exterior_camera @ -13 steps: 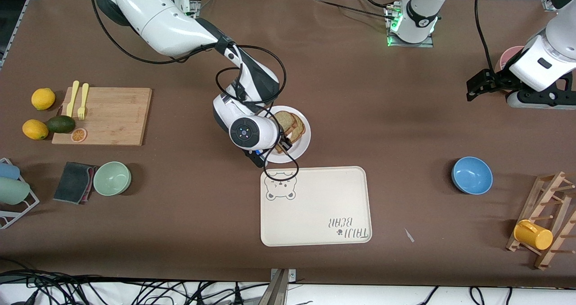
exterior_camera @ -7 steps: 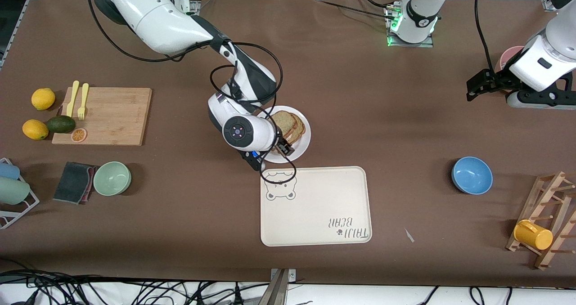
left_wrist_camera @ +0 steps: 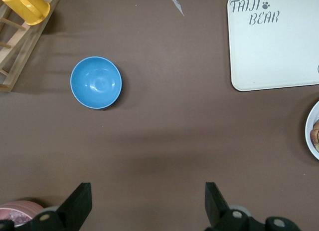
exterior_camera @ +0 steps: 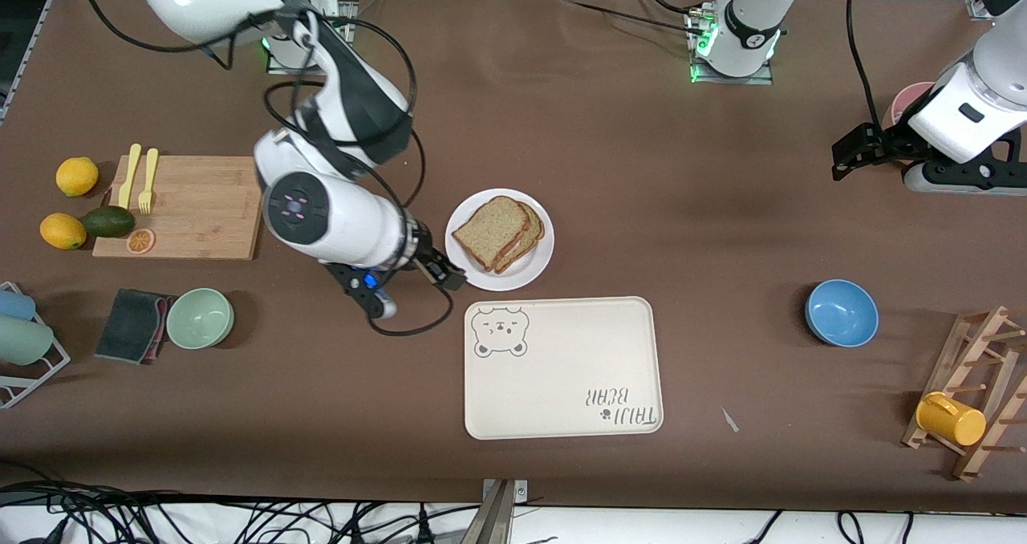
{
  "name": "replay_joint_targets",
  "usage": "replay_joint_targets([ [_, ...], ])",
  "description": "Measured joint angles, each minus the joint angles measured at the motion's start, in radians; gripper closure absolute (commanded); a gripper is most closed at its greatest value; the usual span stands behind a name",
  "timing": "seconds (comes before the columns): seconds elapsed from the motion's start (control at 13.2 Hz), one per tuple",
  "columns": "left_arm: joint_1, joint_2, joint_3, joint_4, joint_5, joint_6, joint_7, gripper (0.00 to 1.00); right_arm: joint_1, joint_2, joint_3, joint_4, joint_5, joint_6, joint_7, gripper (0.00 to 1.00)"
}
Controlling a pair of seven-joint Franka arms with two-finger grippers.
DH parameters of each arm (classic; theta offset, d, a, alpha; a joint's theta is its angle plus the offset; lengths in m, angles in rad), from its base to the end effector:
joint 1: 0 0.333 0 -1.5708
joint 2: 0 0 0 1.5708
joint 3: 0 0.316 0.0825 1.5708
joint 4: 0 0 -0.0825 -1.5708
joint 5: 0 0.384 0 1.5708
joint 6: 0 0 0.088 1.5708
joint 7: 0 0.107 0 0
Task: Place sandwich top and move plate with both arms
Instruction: 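Lay the bread slice onto the egg and open the right gripper, then retract the right gripper while the left gripper reaches the plate rim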
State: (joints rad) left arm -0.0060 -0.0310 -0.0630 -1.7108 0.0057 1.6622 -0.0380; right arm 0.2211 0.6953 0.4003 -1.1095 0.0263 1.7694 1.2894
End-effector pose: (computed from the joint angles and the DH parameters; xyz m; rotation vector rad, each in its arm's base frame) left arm 0.5482 -0.0378 0.5831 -3.1325 0.0494 0.0270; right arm 0.6475 0.3573 0.4311 -2.7405 1.0944 0.3229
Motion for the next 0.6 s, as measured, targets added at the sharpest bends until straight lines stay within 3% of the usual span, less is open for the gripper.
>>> replay_joint_targets([
  [0.3,-0.003,0.006,-0.002,0.0,-0.045,-0.003,0.0,0.0,-0.005,-0.086,-0.09,-0.084,-0.005,-0.011,-0.11,0.0],
  [0.6,-0.008,0.051,-0.005,0.0,-0.155,-0.021,0.0,0.0,-0.021,-0.182,-0.216,-0.138,-0.002,-0.133,-0.387,0.0],
])
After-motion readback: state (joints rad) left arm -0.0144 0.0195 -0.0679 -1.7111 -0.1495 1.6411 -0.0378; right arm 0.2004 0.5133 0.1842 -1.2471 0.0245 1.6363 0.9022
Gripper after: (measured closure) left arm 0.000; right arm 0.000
